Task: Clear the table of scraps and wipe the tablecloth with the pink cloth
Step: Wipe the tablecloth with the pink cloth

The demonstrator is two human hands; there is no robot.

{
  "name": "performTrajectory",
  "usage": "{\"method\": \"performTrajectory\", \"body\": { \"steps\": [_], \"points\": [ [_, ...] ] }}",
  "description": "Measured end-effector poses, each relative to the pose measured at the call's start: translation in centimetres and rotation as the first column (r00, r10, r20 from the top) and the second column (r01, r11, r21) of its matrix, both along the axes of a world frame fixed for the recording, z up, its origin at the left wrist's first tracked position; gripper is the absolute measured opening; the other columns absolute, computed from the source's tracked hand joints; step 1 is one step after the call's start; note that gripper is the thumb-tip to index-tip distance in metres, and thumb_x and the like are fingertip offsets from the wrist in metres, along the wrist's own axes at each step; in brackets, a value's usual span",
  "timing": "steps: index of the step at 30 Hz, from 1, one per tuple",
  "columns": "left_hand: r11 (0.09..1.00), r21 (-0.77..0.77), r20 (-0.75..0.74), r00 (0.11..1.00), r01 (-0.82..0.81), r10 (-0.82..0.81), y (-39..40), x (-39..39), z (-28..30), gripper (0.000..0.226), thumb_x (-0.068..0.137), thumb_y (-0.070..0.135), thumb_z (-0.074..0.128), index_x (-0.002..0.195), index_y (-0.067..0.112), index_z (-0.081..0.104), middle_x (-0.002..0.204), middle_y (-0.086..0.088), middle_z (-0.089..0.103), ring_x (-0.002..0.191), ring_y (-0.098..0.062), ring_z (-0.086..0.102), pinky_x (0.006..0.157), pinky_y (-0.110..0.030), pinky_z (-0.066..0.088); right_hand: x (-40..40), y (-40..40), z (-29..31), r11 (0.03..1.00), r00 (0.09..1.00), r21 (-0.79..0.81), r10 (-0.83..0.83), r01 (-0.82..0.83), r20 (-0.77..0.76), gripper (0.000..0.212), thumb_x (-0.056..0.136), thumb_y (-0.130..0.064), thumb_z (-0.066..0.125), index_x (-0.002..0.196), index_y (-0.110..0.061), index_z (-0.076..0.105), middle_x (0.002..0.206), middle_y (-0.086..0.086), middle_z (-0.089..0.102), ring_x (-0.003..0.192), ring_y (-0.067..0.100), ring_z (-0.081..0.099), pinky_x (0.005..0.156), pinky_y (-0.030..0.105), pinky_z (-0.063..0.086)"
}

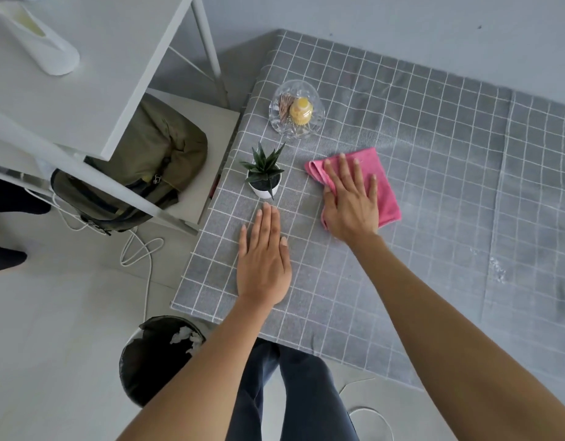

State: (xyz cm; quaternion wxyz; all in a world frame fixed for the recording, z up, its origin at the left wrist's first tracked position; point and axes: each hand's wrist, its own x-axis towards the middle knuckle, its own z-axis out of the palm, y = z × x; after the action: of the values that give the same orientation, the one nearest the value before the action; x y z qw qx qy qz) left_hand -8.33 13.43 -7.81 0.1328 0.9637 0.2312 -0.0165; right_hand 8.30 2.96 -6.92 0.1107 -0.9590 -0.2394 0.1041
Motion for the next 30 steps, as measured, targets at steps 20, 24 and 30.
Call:
{"method": "performTrajectory", "body": {
  "steps": [20, 24, 30],
  "points": [
    [1.0, 0.002, 0.012, 1.0, -0.012, 0.012, -0.2, -0.1, 0.1, 0.055, 0.101, 0.028, 0.013, 0.152, 0.014, 0.0, 0.16, -0.001, -0.006, 0.147, -0.012, -0.008, 0.119, -0.037, -0.003, -1.8, 1.9, 0.1, 0.999, 0.999, 0.013, 0.052, -0.052, 0.007, 0.056, 0.098, -0.035, 0.025, 0.151, -0.035, 0.009, 0.16, -0.008, -0.001, 0.147, 0.016, -0.008, 0.118, 0.048, -0.009],
    [1.0, 0.023, -0.006, 1.0, -0.003, 0.003, -0.1, 0.0, 0.1, 0.056, 0.1, 0.029, 0.011, 0.152, 0.012, 0.004, 0.16, -0.003, -0.003, 0.147, -0.015, -0.007, 0.119, -0.04, -0.001, -5.8, 1.1, -0.1, 0.979, 0.979, 0.012, 0.202, -0.202, 0.021, 0.057, 0.095, -0.038, 0.019, 0.151, -0.033, 0.013, 0.16, -0.007, 0.0, 0.147, 0.016, -0.009, 0.117, 0.045, -0.013],
    [1.0, 0.008, 0.006, 1.0, -0.012, 0.012, -0.1, 0.0, 0.1, 0.056, 0.1, 0.029, 0.011, 0.152, 0.013, 0.004, 0.16, -0.001, -0.002, 0.147, -0.013, -0.006, 0.119, -0.038, -0.003, -2.5, 0.5, -0.4, 0.974, 0.973, 0.001, 0.227, -0.227, 0.033, 0.054, 0.097, -0.04, 0.017, 0.15, -0.035, 0.012, 0.159, -0.008, 0.0, 0.146, 0.015, -0.008, 0.118, 0.048, -0.007]
  ]
}}
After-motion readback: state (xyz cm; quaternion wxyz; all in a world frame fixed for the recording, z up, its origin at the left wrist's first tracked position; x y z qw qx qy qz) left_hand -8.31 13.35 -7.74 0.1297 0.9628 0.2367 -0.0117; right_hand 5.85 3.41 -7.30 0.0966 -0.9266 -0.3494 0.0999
